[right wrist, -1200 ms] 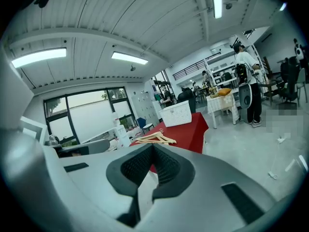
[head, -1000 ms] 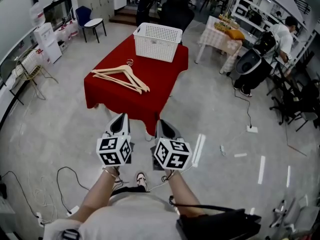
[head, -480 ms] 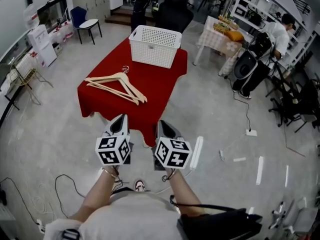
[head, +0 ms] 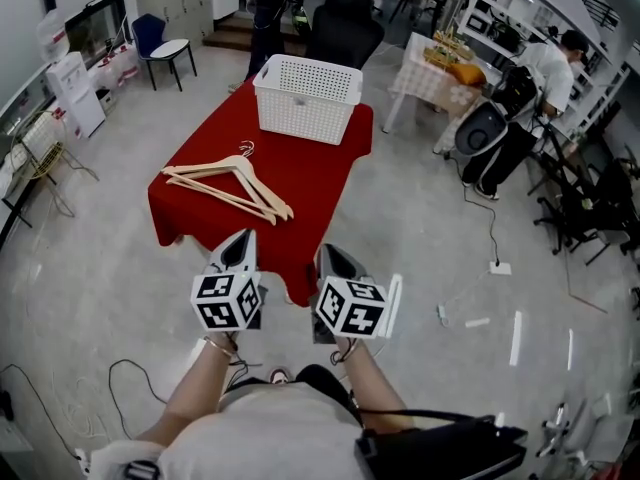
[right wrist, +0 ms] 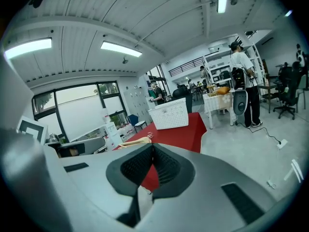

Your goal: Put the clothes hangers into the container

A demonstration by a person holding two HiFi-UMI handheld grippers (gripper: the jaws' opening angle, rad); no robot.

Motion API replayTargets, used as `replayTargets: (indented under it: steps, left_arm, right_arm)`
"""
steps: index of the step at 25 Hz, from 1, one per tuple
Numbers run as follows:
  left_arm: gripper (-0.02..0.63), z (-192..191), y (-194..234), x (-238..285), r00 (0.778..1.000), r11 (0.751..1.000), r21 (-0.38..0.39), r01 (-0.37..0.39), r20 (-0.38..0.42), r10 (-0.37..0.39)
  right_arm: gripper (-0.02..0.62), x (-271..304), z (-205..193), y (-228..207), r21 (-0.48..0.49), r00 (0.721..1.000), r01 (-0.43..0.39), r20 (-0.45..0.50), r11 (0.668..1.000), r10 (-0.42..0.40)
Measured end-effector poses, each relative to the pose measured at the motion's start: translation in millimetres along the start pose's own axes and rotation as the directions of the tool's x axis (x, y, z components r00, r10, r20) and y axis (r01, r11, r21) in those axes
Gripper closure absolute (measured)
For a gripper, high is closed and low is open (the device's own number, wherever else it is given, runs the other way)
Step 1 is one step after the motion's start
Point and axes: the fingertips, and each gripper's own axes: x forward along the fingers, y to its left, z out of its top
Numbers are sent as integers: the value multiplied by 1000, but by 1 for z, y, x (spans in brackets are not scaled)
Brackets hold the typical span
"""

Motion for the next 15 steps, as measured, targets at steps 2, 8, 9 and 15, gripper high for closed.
replayTargets:
  steps: [2,8,9,15]
  left_arm:
    - [604,1,-1,7,1000,1000,10,7,-1,-7]
    - [604,15,6,30,1000,1000,16,6,9,-6]
    - [604,16,8,36,1000,1000,14,0,11,0]
    - [604,20,18,83,999,999,8,-44,14,44]
  right_arm:
    - [580,7,2,-5,1,1000,5,-7,1000,-5]
    - [578,38,23,-4,-11,1000,-9,1,1000,9]
    - [578,45,25,-6,-12,1000,-14,1,1000,14]
    - [578,97,41,-26,7,998,-57,-16,998,57]
